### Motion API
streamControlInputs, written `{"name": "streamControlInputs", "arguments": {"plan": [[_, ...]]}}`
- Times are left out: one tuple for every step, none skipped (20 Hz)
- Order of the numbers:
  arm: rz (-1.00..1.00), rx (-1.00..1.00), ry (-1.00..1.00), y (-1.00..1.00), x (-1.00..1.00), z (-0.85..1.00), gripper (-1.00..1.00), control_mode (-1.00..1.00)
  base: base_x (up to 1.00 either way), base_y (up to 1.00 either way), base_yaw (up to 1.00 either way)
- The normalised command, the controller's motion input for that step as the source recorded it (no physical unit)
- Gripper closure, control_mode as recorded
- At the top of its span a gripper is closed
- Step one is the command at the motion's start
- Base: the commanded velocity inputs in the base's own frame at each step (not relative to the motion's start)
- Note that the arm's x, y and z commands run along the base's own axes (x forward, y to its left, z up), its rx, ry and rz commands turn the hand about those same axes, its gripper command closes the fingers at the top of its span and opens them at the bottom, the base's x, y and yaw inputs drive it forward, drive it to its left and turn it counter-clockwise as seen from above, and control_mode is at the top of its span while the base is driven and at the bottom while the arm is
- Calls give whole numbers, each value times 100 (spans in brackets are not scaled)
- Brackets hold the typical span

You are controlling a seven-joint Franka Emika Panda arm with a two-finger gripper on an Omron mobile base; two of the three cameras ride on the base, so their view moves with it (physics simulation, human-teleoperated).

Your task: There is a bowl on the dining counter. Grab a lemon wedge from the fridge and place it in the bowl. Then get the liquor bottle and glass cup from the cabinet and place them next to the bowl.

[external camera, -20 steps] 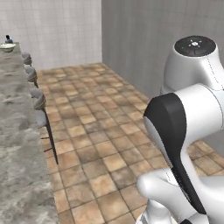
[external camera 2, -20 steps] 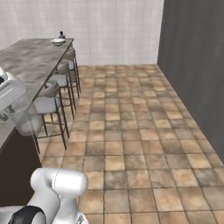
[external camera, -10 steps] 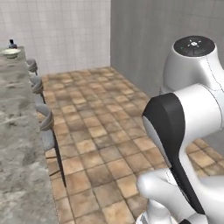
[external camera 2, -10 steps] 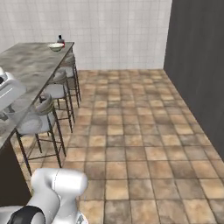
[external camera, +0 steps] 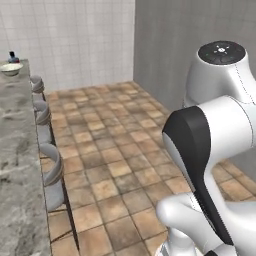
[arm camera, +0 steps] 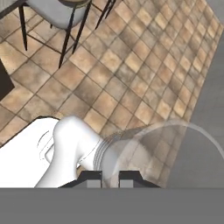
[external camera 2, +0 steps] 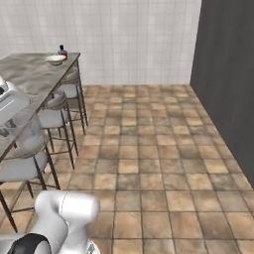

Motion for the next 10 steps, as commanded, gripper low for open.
{"name": "streamControlInputs", "arguments": {"plan": [[0, 0, 0, 0, 0, 0, 100, 100, 100, -22, 5], [0, 0, 0, 0, 0, 0, 100, 100, 100, -23, 5], [0, 0, 0, 0, 0, 0, 100, 100, 100, -26, 5], [0, 0, 0, 0, 0, 0, 100, 100, 100, -26, 5], [0, 0, 0, 0, 0, 0, 100, 100, 100, -26, 5], [0, 0, 0, 0, 0, 0, 100, 100, 100, -26, 6], [0, 0, 0, 0, 0, 0, 100, 100, 100, -27, 6], [0, 0, 0, 0, 0, 0, 100, 100, 100, -28, 7], [0, 0, 0, 0, 0, 0, 100, 100, 100, -28, 7], [0, 0, 0, 0, 0, 0, 100, 100, 100, -29, 7]]}}
